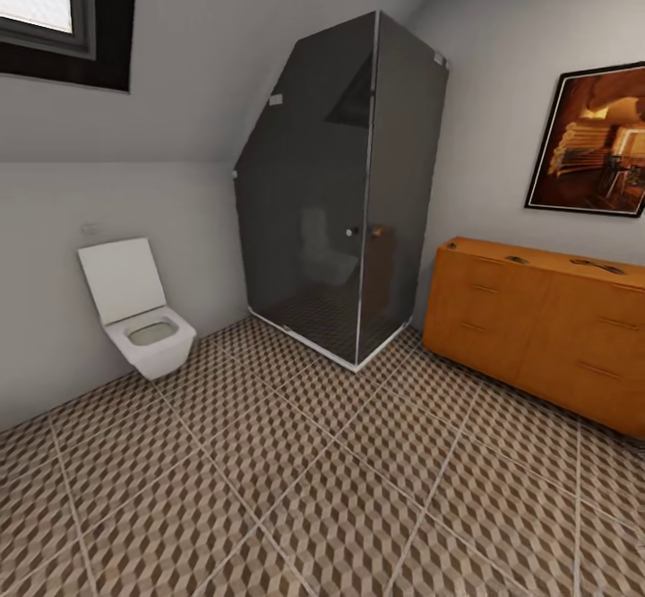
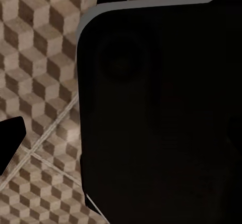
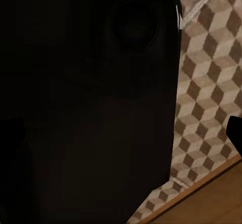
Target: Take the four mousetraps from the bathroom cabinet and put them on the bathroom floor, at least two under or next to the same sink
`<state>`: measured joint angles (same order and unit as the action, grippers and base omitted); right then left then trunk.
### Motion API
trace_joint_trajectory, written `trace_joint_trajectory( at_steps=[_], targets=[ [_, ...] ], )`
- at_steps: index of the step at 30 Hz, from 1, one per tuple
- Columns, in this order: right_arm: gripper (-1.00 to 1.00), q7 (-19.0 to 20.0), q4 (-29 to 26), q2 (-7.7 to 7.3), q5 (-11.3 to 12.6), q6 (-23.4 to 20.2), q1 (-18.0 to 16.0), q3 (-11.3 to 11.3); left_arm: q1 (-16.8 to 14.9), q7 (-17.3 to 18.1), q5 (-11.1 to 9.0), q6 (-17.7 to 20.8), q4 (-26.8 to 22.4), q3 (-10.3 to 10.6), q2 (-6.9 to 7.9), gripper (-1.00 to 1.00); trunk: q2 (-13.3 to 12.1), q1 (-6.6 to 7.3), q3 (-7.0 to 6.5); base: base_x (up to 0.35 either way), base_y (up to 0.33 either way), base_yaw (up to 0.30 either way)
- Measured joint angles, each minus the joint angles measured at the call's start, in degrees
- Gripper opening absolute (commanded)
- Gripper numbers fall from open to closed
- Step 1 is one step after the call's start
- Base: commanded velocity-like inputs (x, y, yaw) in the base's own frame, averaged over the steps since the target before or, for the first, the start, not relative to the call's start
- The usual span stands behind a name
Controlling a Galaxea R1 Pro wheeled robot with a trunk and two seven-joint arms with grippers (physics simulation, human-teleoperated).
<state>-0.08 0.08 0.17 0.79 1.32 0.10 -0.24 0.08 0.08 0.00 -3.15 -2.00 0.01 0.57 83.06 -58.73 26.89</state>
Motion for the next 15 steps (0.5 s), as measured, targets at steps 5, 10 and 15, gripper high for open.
trace_joint_trajectory(
  at_steps=[5,10,15],
  targets=[
    [1.0,0.0,0.0,0.0,0.0,0.0,0.0,0.0,0.0,0.0,0.0,-0.02,0.0,0.01,-0.02,1.0,0.0,0.0,0.0,0.0,0.0,-0.25],
    [1.0,0.0,0.0,0.0,0.0,0.02,0.0,0.0,0.0,0.0,0.0,0.02,0.0,0.02,-0.03,1.0,0.0,0.0,0.0,0.0,0.0,-0.25],
    [1.0,0.0,0.0,0.0,-0.05,0.02,0.0,0.0,0.0,0.0,0.0,0.03,0.0,0.02,0.01,1.0,0.0,0.0,0.0,0.0,0.0,-0.25]
  ],
)
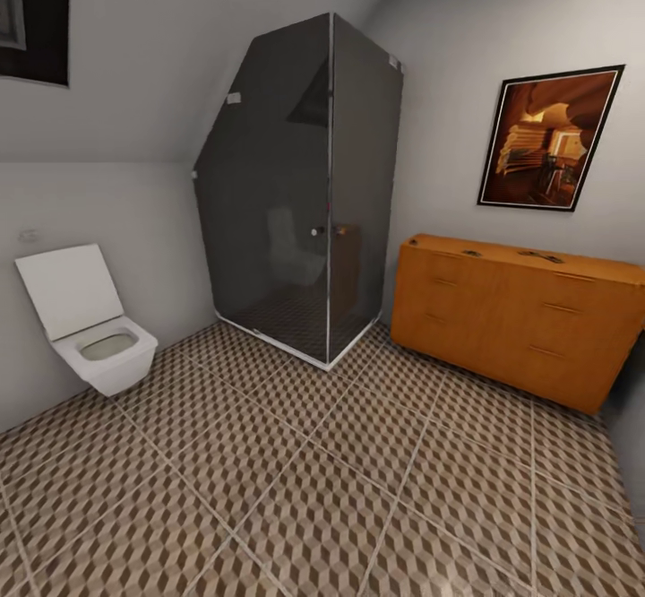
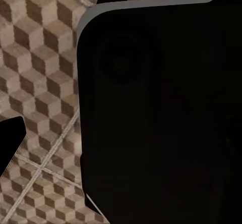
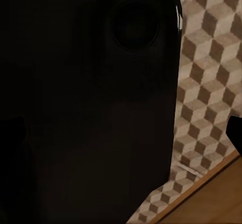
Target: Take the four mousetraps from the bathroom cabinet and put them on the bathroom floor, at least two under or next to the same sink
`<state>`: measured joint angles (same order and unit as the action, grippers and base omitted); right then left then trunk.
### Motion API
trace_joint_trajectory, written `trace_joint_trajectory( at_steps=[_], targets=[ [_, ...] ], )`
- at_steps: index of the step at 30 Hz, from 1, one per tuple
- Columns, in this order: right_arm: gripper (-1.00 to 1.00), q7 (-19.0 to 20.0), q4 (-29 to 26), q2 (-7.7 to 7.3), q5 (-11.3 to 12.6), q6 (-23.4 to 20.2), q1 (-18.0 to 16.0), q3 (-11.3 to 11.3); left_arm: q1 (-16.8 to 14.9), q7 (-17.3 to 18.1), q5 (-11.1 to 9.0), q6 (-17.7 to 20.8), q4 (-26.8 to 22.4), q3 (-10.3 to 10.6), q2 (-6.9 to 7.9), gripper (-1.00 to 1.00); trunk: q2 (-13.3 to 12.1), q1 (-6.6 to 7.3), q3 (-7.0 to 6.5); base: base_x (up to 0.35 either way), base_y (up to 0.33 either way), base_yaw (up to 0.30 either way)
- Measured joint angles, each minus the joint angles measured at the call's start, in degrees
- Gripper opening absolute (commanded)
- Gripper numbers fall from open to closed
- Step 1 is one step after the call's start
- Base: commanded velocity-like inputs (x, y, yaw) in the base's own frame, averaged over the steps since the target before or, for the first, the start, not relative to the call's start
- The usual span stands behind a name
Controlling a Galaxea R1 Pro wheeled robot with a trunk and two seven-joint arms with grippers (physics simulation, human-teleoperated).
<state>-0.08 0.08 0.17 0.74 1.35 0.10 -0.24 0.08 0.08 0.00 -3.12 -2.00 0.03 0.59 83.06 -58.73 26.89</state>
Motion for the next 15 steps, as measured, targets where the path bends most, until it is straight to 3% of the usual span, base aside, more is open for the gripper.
trace_joint_trajectory(
  at_steps=[15],
  targets=[
    [1.0,0.0,0.0,0.0,-0.02,0.0,0.0,-0.02,0.0,0.0,0.0,-0.02,0.0,-0.02,0.02,1.0,0.0,0.0,0.0,0.0,0.0,-0.25]
  ],
)
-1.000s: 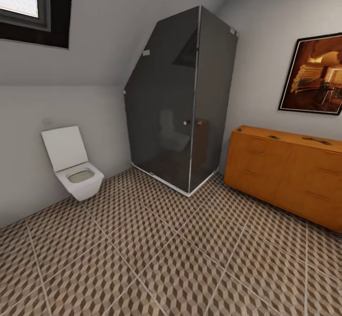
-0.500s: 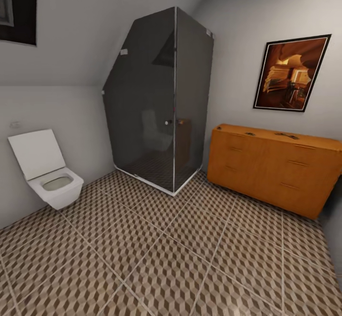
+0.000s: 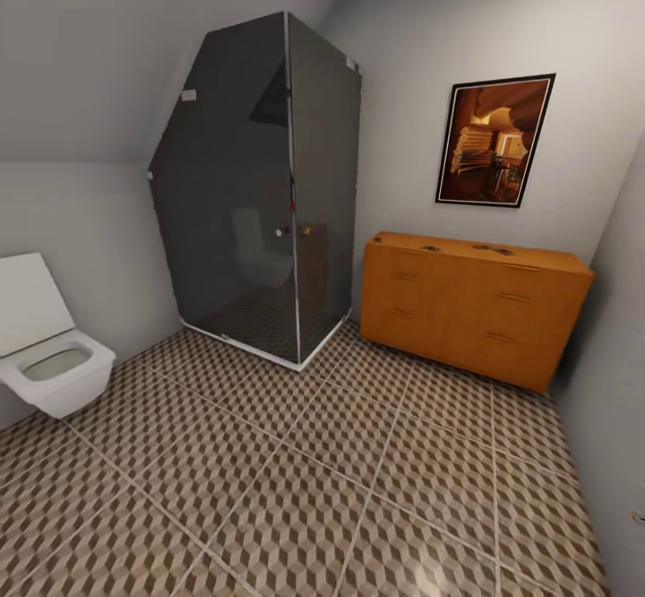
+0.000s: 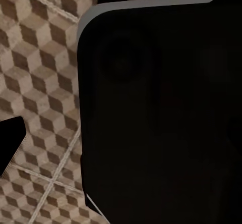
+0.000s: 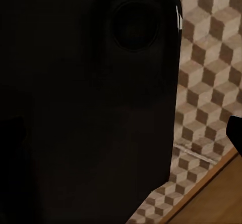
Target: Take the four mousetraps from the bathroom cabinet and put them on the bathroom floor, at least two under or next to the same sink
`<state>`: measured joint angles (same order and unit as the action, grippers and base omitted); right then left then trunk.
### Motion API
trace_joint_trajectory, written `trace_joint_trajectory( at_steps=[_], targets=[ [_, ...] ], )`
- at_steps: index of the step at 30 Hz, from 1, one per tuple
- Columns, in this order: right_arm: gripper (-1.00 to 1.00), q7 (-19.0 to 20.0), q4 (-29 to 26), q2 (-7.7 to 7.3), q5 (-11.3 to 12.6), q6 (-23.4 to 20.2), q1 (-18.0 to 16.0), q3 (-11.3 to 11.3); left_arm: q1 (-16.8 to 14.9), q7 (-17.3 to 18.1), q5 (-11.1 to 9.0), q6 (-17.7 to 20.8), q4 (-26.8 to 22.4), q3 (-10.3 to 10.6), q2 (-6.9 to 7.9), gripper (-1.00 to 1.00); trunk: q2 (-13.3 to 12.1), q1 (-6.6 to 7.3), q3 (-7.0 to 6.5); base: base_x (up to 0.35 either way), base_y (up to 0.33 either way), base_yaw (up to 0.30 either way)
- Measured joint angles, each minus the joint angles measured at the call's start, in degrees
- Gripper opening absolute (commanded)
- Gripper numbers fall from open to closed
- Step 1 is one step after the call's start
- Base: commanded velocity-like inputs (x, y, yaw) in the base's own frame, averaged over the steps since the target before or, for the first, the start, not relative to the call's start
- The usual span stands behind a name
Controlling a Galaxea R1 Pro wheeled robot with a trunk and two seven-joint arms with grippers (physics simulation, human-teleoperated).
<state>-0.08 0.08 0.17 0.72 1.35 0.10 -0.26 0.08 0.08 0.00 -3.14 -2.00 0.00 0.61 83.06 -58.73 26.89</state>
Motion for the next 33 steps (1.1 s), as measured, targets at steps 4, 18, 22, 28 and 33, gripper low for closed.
trace_joint_trajectory(
  at_steps=[4,18,22,28,33],
  targets=[
    [1.0,0.0,0.0,-0.06,0.04,0.0,0.0,0.06,0.0,0.0,0.0,0.0,0.0,0.01,-0.01,1.0,0.0,0.0,0.0,0.0,0.0,-0.25],
    [1.0,0.0,0.0,-0.01,-0.01,0.02,0.0,0.06,0.0,0.0,0.0,0.0,0.0,-0.02,-0.01,1.0,0.0,0.0,0.0,0.0,0.0,-0.25],
    [1.0,0.0,0.0,-0.07,-0.01,0.02,0.0,0.08,0.0,0.0,-0.02,0.0,0.0,0.02,-0.07,1.0,0.0,0.0,0.0,0.0,0.0,-0.25],
    [1.0,0.0,0.0,-0.08,-0.01,0.05,0.0,0.06,0.0,0.0,-0.05,0.03,0.06,-0.1,-0.06,1.0,0.0,0.0,0.0,0.0,0.0,-0.25],
    [1.0,0.0,0.0,-0.09,-0.01,0.07,0.0,0.04,0.0,0.0,-0.02,0.0,0.07,0.01,-0.05,1.0,0.0,0.0,0.0,0.0,0.0,-0.25]
  ],
)
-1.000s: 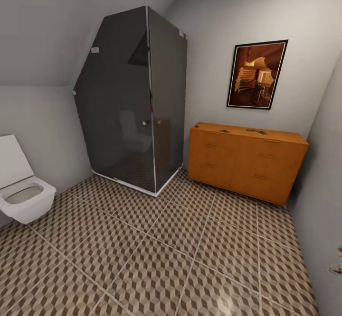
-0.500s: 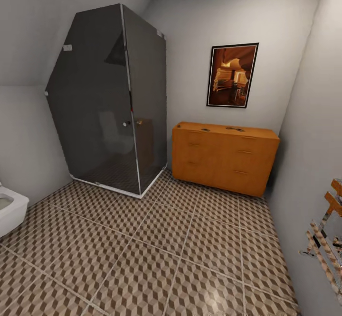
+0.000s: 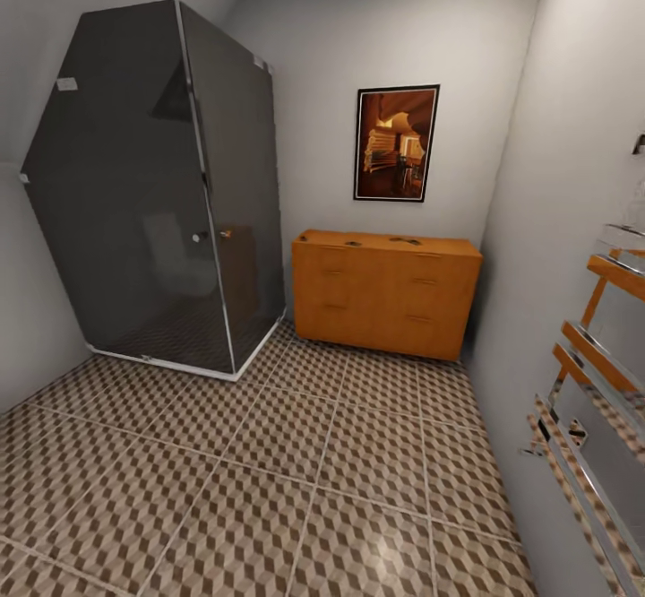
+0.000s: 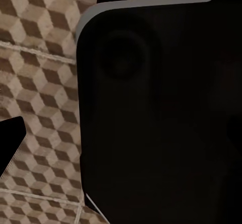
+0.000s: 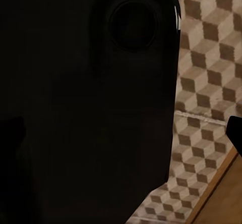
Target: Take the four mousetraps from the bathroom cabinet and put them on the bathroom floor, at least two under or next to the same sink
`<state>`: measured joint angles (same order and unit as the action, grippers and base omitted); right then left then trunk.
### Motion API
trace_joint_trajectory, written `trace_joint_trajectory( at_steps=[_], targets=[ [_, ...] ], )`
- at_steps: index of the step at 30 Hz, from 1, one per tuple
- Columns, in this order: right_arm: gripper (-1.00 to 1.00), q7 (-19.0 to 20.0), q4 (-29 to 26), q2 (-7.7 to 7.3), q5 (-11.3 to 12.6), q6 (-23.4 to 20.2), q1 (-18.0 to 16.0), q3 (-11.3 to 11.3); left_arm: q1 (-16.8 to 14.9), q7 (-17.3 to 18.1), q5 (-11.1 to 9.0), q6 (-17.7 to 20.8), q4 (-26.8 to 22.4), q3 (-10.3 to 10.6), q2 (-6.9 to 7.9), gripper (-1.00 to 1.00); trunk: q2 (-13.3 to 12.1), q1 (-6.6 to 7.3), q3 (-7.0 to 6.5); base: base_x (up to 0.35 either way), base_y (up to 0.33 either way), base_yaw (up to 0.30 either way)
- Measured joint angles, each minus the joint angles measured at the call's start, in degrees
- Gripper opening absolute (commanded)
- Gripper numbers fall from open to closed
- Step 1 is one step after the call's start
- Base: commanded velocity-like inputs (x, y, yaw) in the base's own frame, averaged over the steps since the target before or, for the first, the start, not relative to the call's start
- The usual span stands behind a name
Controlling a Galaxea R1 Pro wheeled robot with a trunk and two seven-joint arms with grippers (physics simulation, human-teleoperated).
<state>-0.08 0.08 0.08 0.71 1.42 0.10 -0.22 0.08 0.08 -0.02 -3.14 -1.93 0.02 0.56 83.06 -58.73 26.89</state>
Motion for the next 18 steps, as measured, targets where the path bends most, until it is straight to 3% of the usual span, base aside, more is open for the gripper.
trace_joint_trajectory(
  at_steps=[18],
  targets=[
    [1.0,0.0,0.0,0.0,0.0,-0.05,0.0,-0.02,0.0,0.0,-0.12,0.04,0.02,-0.49,-0.36,1.0,0.0,0.0,0.0,0.0,0.0,-0.25]
  ],
)
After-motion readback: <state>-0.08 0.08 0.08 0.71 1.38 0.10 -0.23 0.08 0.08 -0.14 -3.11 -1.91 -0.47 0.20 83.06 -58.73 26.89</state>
